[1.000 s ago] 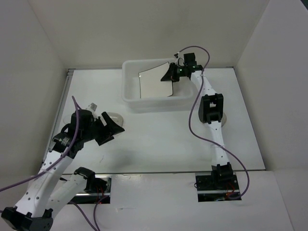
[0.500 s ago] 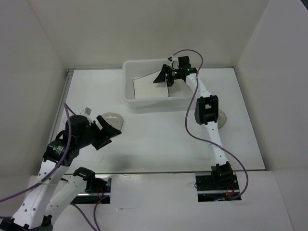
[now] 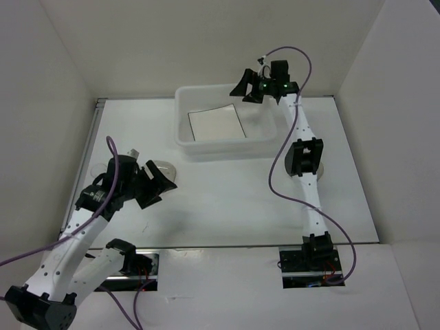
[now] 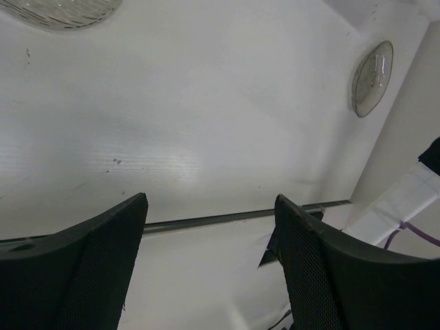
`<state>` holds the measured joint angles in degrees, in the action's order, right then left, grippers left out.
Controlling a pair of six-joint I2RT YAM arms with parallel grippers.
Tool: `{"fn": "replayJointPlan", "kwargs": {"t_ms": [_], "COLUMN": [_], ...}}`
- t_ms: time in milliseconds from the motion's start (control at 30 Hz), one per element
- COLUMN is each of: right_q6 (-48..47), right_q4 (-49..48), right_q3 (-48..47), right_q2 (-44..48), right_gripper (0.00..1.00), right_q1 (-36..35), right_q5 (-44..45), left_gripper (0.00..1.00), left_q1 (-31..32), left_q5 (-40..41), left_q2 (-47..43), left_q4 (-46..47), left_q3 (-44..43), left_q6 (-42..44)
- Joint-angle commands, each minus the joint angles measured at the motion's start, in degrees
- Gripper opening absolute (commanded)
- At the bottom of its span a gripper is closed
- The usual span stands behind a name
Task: Place the mixed dishes into the plastic bin
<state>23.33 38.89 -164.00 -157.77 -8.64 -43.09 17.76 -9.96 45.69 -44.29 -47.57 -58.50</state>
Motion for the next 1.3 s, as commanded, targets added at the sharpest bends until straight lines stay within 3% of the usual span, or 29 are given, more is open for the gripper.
{"fn": "replayJointPlan", "kwargs": {"t_ms": [0,267,400,567,767,1000,1267], "right_q6": [-2.49,-5.93,-9.44,-14.27,-18.83,-22.63,-22.10], "right_q4": [3.02,7.59,8.13,9.97,11.20,13.57,13.58], "right_q3": [-4.48,3.52,4.04,4.57,7.29,10.37,17.57], "right_q2": [9.94,17.67,24.08,29.27,33.93,38.41,42.98], "right_gripper": [1.00,1.00,1.00,1.00,1.00,1.00,1.00], "right_q1": [1.70,3.55,4.60,4.60,4.07,4.07,4.60], "right_q5": [2.92,2.92,3.54,3.54,5.19,9.16,10.39], "left_gripper": [0.82,0.82,0.82,0.82,0.82,0.82,0.70], "left_q1": [-0.27,-0.80,-3.33,-5.01,-11.95,-14.24,-14.77], "left_q5": [2.22,7.13,20.63,28.93,24.28,22.26,21.73], "left_q2": [1.06,8.79,12.39,20.13,22.42,26.37,39.89], "left_q4": [3.59,4.14,-2.19,-1.86,6.15,10.54,17.66], "left_q3": [-1.12,-1.20,-4.71,-5.43,-0.94,3.80,6.26], "left_q6": [1.98,2.70,-2.92,-5.74,-4.08,-2.67,-3.20]}}
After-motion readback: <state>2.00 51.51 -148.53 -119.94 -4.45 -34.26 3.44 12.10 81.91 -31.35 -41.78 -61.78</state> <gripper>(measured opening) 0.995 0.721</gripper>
